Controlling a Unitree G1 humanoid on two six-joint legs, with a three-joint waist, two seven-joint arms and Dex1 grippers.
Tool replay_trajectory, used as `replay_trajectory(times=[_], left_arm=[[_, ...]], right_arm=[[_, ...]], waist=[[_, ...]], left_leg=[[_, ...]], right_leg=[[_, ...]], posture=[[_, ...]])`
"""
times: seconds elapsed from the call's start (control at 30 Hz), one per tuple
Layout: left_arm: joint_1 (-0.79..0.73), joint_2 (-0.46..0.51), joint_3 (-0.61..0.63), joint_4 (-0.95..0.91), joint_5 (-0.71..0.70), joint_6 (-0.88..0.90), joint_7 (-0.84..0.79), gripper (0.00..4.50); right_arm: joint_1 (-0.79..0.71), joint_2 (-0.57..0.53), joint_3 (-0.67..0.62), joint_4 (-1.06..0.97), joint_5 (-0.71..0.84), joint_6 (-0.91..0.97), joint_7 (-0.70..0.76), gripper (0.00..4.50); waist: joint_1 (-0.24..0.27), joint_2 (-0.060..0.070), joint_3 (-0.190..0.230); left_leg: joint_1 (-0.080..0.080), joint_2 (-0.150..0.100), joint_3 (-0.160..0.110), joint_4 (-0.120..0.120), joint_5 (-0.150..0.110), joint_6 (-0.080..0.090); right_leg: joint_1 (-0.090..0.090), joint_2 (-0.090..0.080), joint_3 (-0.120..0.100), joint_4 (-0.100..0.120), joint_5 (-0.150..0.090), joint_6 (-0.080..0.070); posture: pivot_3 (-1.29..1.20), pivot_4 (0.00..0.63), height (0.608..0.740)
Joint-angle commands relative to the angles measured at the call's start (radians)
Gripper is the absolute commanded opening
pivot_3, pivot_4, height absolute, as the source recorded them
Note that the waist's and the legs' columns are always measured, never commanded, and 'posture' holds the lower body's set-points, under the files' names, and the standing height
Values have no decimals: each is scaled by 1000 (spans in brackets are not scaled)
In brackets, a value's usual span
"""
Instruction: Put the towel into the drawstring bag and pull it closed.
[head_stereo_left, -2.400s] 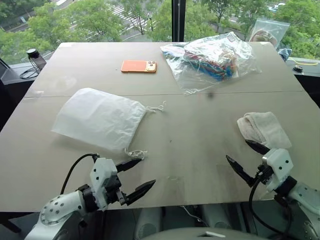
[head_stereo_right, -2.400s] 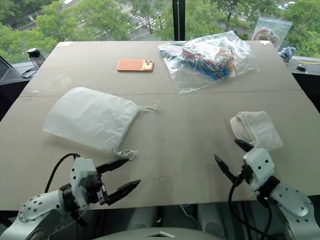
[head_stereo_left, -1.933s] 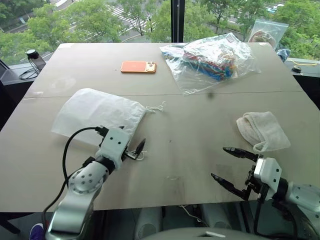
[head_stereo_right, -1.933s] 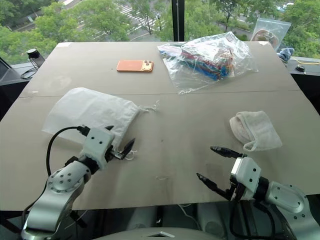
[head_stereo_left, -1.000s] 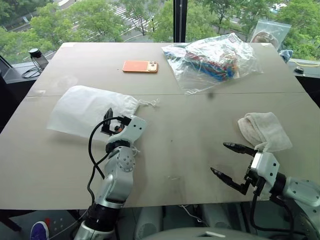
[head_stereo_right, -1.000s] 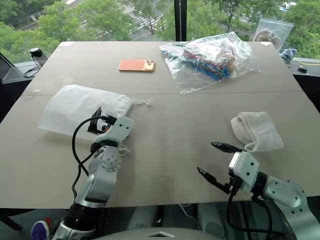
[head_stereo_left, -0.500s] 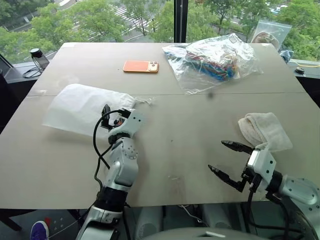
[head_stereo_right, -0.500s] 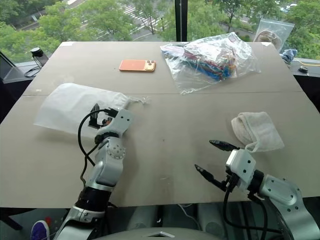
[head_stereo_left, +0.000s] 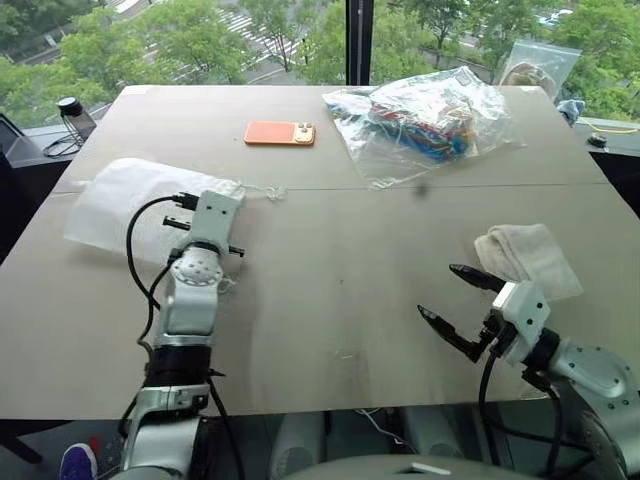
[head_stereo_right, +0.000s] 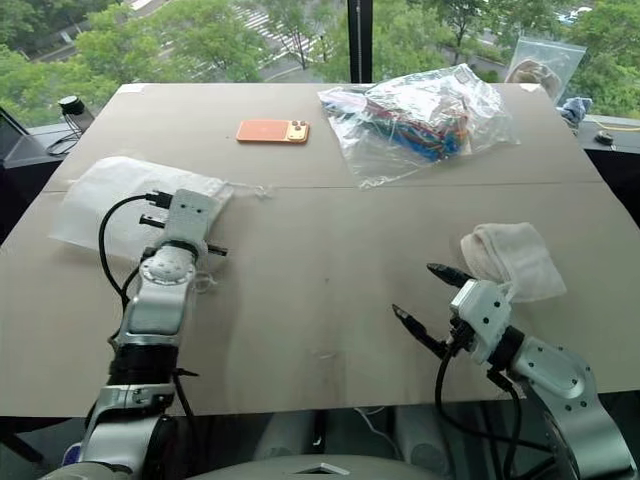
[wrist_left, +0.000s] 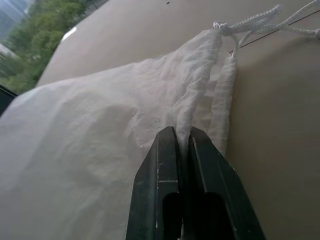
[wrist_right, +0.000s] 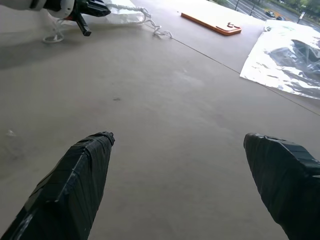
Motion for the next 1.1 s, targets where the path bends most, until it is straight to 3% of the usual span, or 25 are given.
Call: replay_trajectory(times=[0.03,0.1,0.2,0.37,0.53,0.7,0.87,1.1], left_arm=[[-4,84,79,-146,-391,227,-402,109],[7,167,113,-187,-561,364,-560,109],[-27,233,147,-167,-693,516,-612,109],[-57,224,103,-200,-742,582,-559,109],[-78,164,59,-270,-747,573,-462,109],[-75,125,16,-327,-726,542,-365,109],[-55,117,19,-358,-744,539,-319,109],[-29,118,1,-382,-739,512,-293,109]], right_arm=[[-15,-15,-110,-62,63,69,-39,4500],[-5,-33,-163,-78,89,106,-38,4500],[-17,-33,-261,-75,105,143,-88,4500],[-74,-45,-315,-34,35,270,-223,4500],[-181,-97,-342,105,102,447,-216,4500],[-349,-122,-317,342,94,573,-231,4500],[-406,-167,-247,472,83,645,-171,4500],[-464,-247,16,681,65,651,112,4500]], waist=[[-1,0,0],[-4,0,0],[-7,0,1],[-6,0,0],[-4,-1,1],[-7,0,1],[-6,0,1],[-8,-7,-3]], left_leg=[[-1,0,0,0,0,0],[-1,0,0,0,0,0],[0,0,0,-1,0,0],[1,0,0,-1,0,0],[0,0,1,0,0,0],[1,0,1,-1,0,0],[0,0,1,-2,0,0],[1,1,1,-2,0,0]], right_leg=[[0,-1,0,0,0,0],[0,-1,0,-1,0,0],[0,0,0,-1,-1,0],[0,1,0,0,-3,3],[0,0,2,-1,0,0],[0,1,3,0,0,-1],[0,1,2,-1,0,-1],[0,2,3,-2,0,-1]], posture=[[0,150,740],[0,150,740],[0,150,740],[0,150,740],[0,150,740],[0,150,740],[0,150,740],[0,150,740]])
